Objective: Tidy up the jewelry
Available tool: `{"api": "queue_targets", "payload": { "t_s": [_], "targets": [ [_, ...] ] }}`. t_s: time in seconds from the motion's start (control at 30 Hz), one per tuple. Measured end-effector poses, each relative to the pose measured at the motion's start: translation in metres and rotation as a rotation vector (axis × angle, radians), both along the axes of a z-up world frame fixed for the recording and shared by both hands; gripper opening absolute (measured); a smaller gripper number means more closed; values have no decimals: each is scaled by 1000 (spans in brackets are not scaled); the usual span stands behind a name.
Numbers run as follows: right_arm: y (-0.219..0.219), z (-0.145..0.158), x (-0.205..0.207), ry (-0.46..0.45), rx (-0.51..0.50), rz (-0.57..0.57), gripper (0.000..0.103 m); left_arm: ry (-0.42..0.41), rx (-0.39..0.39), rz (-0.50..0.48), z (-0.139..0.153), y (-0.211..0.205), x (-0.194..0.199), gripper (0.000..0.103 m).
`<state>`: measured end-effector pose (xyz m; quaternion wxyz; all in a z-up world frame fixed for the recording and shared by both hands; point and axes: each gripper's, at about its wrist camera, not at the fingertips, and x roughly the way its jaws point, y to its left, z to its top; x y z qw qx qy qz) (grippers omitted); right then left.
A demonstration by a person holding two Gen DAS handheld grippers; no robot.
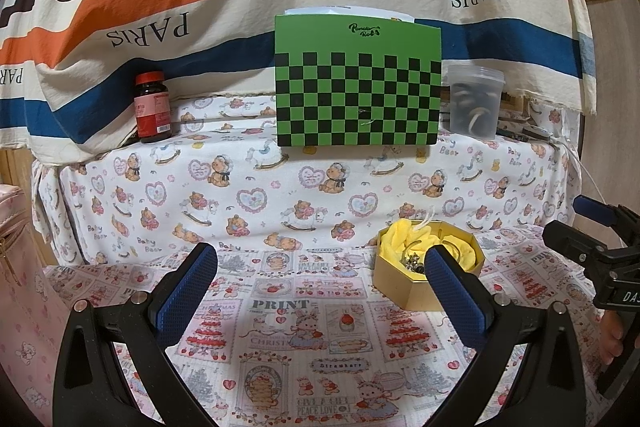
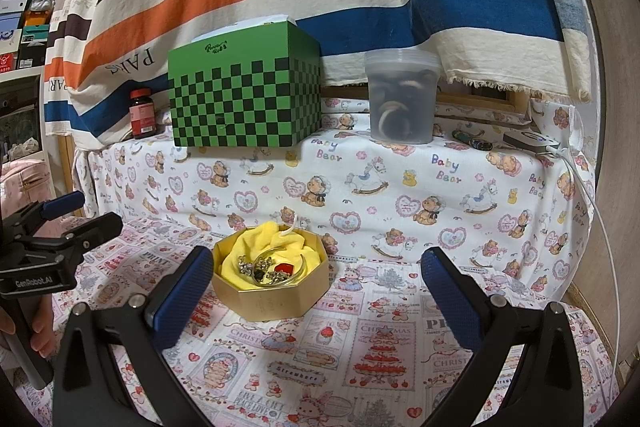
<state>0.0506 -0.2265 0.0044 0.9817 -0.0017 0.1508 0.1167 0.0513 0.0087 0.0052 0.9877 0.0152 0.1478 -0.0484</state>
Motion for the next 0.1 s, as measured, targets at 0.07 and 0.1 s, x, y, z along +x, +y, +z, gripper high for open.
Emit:
{"api": "queue_targets", "payload": {
  "t_s": [0.07,0.1],
  "targets": [
    [-1,0,1,1,0,0,103,1,0,6,0,0,0,103],
    [-1,-1,1,1,1,0,103,2,-1,8,-1,1,0,103]
  ]
}}
